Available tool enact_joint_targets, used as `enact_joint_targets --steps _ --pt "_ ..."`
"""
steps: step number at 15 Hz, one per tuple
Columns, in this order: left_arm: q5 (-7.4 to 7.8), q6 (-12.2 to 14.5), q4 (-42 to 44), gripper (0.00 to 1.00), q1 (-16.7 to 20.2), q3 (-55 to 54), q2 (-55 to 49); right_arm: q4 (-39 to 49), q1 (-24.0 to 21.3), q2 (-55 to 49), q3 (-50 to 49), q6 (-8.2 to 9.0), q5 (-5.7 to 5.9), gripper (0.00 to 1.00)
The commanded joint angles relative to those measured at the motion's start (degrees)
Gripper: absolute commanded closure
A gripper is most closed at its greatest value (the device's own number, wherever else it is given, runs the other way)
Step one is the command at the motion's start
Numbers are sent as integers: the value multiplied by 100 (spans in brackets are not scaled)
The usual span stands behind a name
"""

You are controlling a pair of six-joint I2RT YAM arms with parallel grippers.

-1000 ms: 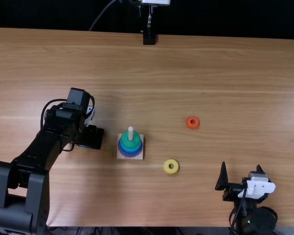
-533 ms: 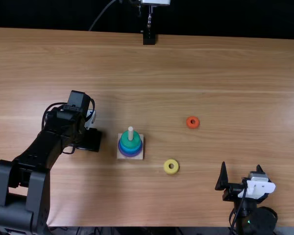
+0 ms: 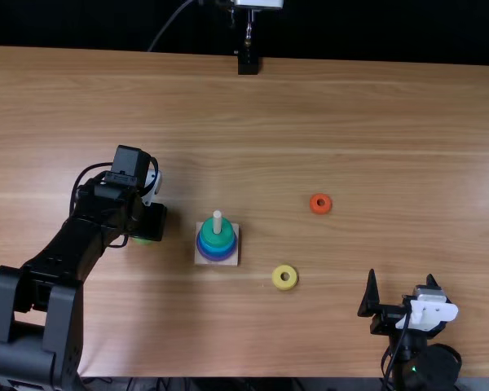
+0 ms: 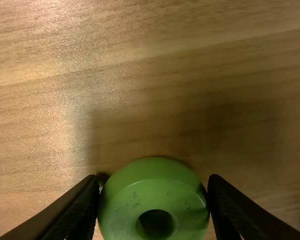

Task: Build the Hanoi tower: stack the rings onto the peg from bottom to top in this color order: purple, dark blue, light blue, dark green, light green, yellow, orange.

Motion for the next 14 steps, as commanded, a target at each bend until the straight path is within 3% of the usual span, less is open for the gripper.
enact_joint_targets --steps 1,3,5,10,14 --pt "214 79 2 99 15 -148 99 -405 -70 -73 -370 18 61 0" --pt "299 69 -40 100 50 -209 56 -405 -79 -73 -370 18 61 0" --pt "288 5 -167 100 77 -139 29 -405 -70 -73 -370 18 61 0" --pt "193 16 -2244 100 112 837 -235 -405 -70 -73 -370 18 61 0" --pt "193 5 -2961 100 112 1549 -481 -405 -70 -73 -370 18 61 0"
